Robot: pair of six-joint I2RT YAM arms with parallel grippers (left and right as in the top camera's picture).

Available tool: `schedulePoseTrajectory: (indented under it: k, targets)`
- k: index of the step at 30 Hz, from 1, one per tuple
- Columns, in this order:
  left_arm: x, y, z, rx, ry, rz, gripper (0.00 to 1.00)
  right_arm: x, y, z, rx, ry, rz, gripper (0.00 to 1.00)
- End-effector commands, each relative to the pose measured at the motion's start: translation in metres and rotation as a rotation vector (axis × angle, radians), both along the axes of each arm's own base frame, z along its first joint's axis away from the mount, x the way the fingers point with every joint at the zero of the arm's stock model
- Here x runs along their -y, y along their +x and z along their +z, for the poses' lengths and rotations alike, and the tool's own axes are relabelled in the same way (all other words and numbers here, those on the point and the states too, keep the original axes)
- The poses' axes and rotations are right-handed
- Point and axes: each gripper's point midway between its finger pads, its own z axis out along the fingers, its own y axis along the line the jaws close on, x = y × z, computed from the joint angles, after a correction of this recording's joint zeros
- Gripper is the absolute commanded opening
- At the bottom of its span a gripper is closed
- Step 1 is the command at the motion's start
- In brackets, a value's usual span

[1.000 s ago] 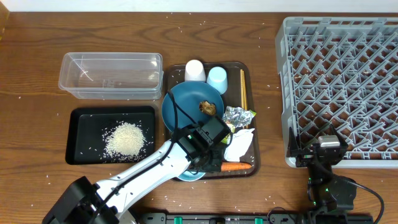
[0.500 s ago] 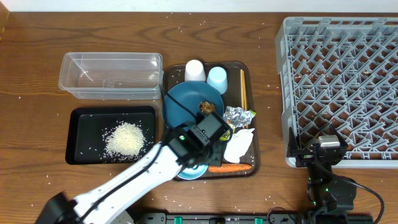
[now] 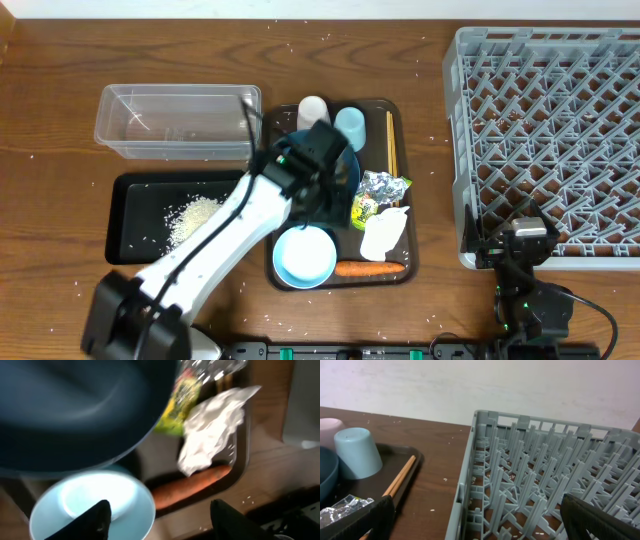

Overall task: Sort waste into correct bins and load items into the dishwasher rack
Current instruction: 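Lower the left gripper and grasp the far rim of the teal plate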

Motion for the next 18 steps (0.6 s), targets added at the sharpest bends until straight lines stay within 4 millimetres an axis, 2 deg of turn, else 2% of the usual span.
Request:
schedulePoseTrajectory:
  k: [1, 6, 12, 18]
  targets:
    - [0.009, 0.014, 0.003, 0.061, 0.014, -0.071, 0.67, 0.002, 0.0, -0.001, -0.005, -0.006, -0.008, 0.99]
    - [0.015, 0.028, -0.028, 0.078, 0.083, -0.093, 0.68, 0.002, 0.0, -0.001, -0.005, -0.006, -0.008, 0.99]
    - [0.036, 0.026, -0.058, 0.074, 0.118, -0.13, 0.68, 0.002, 0.0, -0.001, -0.005, -0.006, -0.008, 0.99]
    - [0.021, 0.04, -0.069, 0.188, 0.303, -0.035, 0.68, 0.002, 0.0, -0.001, -0.005, -0.006, -0.008, 0.99]
